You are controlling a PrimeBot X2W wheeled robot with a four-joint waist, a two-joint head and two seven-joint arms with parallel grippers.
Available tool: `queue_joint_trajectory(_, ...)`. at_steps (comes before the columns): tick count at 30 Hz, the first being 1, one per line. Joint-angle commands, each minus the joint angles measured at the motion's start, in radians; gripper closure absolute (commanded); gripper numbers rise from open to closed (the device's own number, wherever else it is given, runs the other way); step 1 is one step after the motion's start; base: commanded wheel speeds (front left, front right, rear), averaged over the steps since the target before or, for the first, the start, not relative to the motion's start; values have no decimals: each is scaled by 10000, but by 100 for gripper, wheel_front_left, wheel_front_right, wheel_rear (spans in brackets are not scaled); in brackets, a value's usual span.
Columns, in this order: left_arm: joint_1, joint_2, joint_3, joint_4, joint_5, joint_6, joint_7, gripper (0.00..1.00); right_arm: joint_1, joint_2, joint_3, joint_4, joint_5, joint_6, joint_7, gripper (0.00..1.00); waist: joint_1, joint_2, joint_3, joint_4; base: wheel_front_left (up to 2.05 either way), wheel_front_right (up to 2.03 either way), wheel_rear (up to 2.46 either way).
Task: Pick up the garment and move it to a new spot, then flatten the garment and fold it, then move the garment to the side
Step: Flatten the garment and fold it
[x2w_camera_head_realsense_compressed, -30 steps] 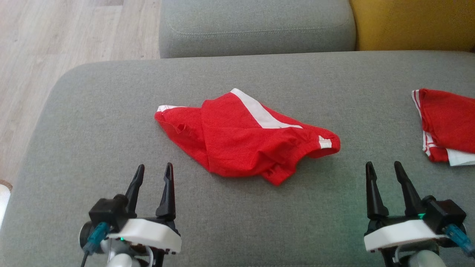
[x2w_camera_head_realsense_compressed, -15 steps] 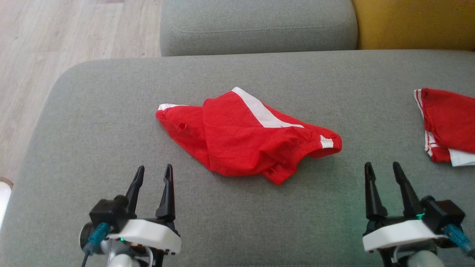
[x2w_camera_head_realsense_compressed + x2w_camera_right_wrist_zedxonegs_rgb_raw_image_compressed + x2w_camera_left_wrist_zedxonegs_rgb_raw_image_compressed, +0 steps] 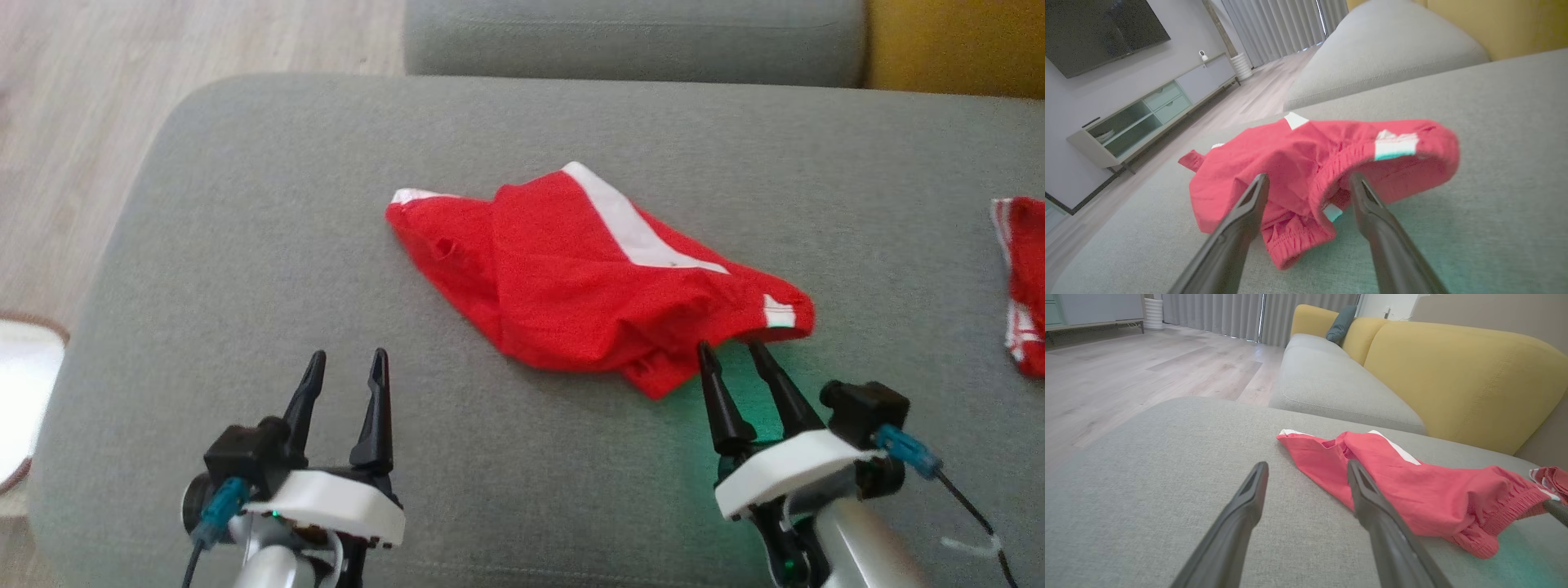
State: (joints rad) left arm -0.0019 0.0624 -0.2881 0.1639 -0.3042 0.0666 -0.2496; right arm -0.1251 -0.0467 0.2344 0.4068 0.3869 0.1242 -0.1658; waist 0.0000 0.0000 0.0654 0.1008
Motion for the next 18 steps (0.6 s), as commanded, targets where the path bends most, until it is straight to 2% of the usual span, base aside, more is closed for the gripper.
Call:
queue_joint_trajectory(1, -533, -20, 343, -308, 78, -27, -122, 0, -502, -35, 298, -35, 153, 65, -53, 0, 0, 0, 206, 252, 0, 0, 0)
queue_joint_trajectory(7, -649, -70, 425, -305, 116, -71, -122, 0, -1759, -35, 527, 1700, 219, 65, -313, 0, 0, 0, 511, 711, 0, 0, 0)
queue_joint_trajectory(8, -662, -76, 439, -308, 123, -73, -122, 0, -1942, -35, 619, 1894, 227, 65, -364, 20, 0, 0, 544, 740, 0, 0, 0)
queue_joint_trajectory(9, -670, -80, 451, -311, 129, -76, -122, 0, -2106, -35, 727, 2086, 222, 65, -404, 54, 0, 0, 565, 761, 0, 0, 0)
queue_joint_trajectory(10, -676, -84, 460, -311, 135, -80, -122, 0, -2252, -35, 842, 2251, 184, 65, -448, 69, 0, 0, 585, 779, 0, 0, 0)
queue_joint_trajectory(11, -683, -88, 469, -310, 141, -84, -122, 0, -2375, -35, 952, 2381, 144, 65, -495, 100, 0, 0, 603, 790, 0, 0, 0)
queue_joint_trajectory(15, -666, -100, 553, -299, 152, -65, -122, 0, -2567, -35, 1397, 2650, -138, 65, -584, 100, 0, 0, 588, 700, 0, 0, 0)
queue_joint_trajectory(18, -598, -106, 592, -309, 164, -62, -122, 0, -2509, -58, 1273, 2770, -718, 65, -575, 100, 0, 0, 521, 521, 0, 0, 0)
